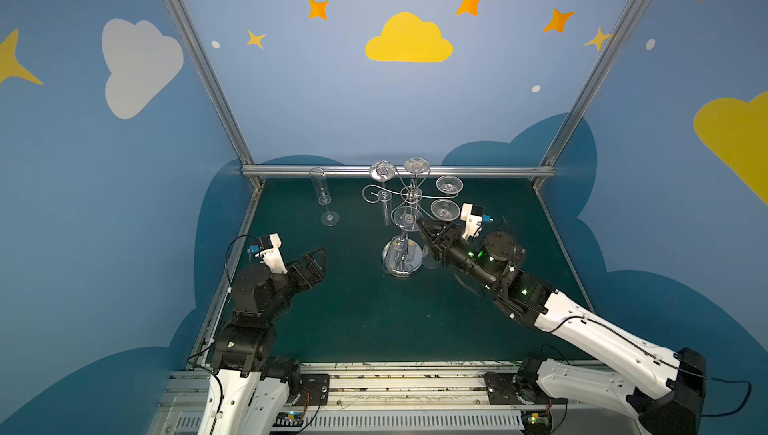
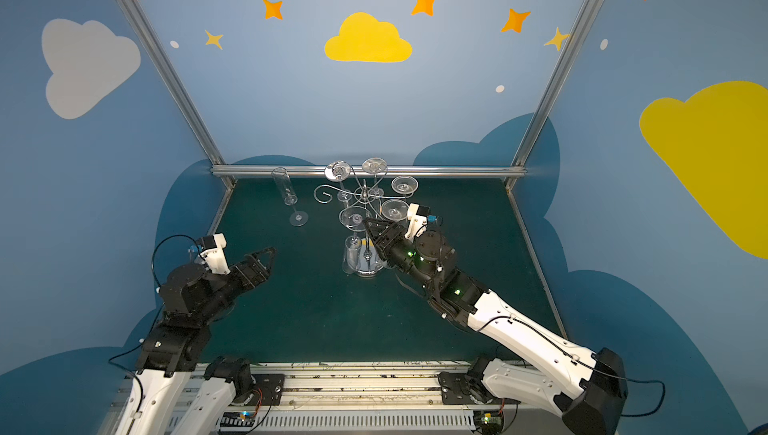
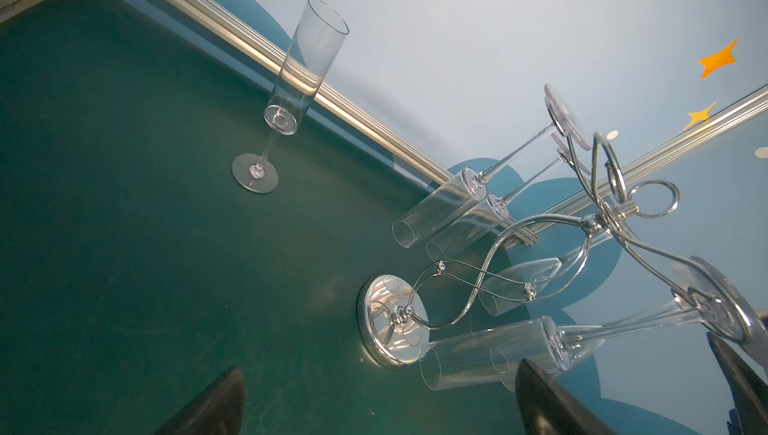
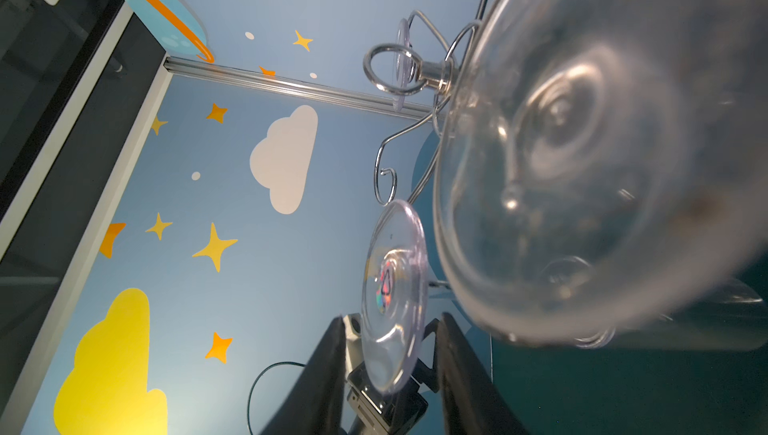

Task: Take the wine glass off the wine glass rack
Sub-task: 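Move the right gripper into the chrome rack toward a hanging flute glass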

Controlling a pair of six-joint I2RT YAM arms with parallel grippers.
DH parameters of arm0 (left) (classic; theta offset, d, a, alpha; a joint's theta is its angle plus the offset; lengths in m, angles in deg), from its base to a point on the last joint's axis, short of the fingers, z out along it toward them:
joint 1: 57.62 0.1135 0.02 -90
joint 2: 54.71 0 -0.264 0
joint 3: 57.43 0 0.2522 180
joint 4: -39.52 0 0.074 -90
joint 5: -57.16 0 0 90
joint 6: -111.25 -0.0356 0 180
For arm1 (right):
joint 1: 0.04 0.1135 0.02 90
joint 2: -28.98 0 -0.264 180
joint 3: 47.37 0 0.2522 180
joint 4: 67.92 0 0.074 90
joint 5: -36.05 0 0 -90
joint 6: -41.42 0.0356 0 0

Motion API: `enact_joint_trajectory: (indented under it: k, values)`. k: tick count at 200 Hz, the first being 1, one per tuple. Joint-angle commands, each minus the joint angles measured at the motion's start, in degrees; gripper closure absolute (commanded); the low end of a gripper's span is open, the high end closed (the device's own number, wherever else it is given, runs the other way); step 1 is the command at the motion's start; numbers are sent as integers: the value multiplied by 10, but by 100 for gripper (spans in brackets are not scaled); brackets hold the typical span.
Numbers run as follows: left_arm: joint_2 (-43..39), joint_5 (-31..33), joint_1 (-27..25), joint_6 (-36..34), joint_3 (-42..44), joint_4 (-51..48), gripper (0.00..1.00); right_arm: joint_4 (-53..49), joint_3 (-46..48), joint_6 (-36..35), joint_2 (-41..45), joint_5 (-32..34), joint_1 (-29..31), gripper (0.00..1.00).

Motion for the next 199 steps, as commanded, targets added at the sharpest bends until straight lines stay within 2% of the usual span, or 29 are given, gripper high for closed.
enact_joint_trajectory:
  k: [1, 158, 199]
  values:
    - [-5, -9, -2, -8, 8, 0, 1, 25, 7, 10, -4, 14, 4, 66]
    - [-7, -7, -4, -6, 11, 2, 0, 47, 12, 36, -19, 16, 6, 93]
    - [-7, -6, -4, -5, 10, -1, 1, 49, 10, 43, -16, 13, 7, 96]
